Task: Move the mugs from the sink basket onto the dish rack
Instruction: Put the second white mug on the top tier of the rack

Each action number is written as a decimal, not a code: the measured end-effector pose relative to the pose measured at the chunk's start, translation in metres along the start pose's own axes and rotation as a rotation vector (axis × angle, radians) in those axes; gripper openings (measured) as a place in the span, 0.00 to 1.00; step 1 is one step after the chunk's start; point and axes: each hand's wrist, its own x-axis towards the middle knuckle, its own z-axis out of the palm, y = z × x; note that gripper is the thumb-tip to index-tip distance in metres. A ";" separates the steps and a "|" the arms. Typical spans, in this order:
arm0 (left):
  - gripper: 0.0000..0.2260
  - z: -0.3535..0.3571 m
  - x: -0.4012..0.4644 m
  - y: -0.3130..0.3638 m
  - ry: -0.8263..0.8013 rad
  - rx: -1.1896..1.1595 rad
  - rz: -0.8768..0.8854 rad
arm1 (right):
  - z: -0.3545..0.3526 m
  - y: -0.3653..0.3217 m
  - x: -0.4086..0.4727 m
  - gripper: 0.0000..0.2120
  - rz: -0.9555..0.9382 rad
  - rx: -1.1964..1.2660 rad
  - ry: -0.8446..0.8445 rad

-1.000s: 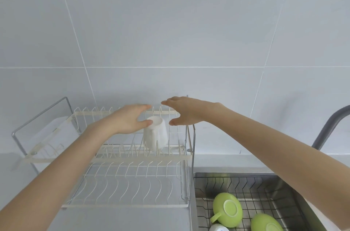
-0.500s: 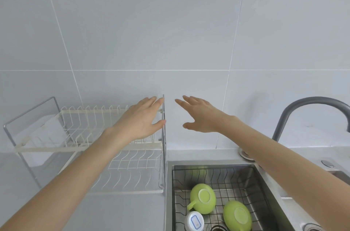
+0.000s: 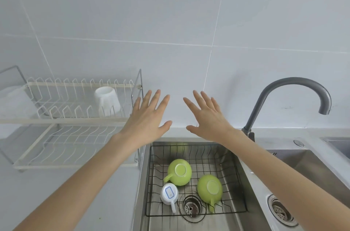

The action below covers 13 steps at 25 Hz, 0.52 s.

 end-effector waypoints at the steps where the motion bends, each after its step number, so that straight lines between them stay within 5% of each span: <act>1: 0.31 0.009 -0.001 0.004 -0.004 -0.016 -0.010 | 0.009 0.004 -0.004 0.37 0.014 0.021 0.002; 13: 0.34 0.113 -0.022 0.012 -0.195 -0.274 -0.161 | 0.113 0.021 -0.032 0.40 0.123 0.205 -0.166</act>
